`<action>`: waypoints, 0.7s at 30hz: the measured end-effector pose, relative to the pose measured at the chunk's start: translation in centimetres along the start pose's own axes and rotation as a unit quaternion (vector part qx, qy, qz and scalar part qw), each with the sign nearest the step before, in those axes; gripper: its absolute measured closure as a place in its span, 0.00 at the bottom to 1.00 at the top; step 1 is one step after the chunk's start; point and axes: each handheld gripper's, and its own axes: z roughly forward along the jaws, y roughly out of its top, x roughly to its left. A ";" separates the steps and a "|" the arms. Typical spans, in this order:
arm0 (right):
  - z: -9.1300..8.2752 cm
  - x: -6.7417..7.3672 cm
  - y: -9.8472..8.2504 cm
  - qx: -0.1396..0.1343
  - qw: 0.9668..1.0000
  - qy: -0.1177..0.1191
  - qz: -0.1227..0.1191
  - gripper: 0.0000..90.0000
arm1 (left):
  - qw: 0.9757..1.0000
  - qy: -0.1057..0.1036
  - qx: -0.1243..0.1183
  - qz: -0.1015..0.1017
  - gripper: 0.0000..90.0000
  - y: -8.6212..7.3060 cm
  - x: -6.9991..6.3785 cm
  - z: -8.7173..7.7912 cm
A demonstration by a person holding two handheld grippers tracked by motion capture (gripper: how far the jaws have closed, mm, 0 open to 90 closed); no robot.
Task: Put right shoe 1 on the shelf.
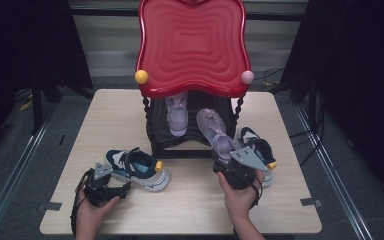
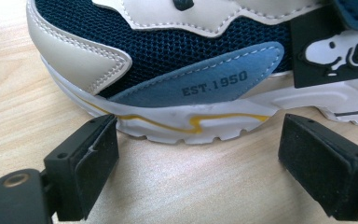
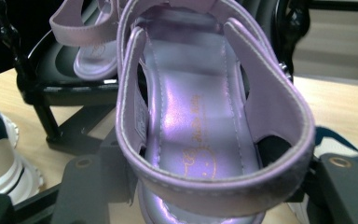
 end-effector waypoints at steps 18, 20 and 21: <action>3.2 1.0 1.7 -0.027 0.999 -0.030 -0.005 0.42 | 1.000 0.000 0.000 0.000 0.13 0.0 0.0 0.0; 3.6 1.0 1.9 -0.030 0.999 -0.032 -0.001 0.42 | 1.000 0.000 0.000 0.000 0.13 0.0 0.0 0.0; 3.8 1.0 2.0 -0.030 0.999 -0.034 0.000 0.42 | 1.000 0.000 0.000 0.000 0.13 0.0 0.0 0.0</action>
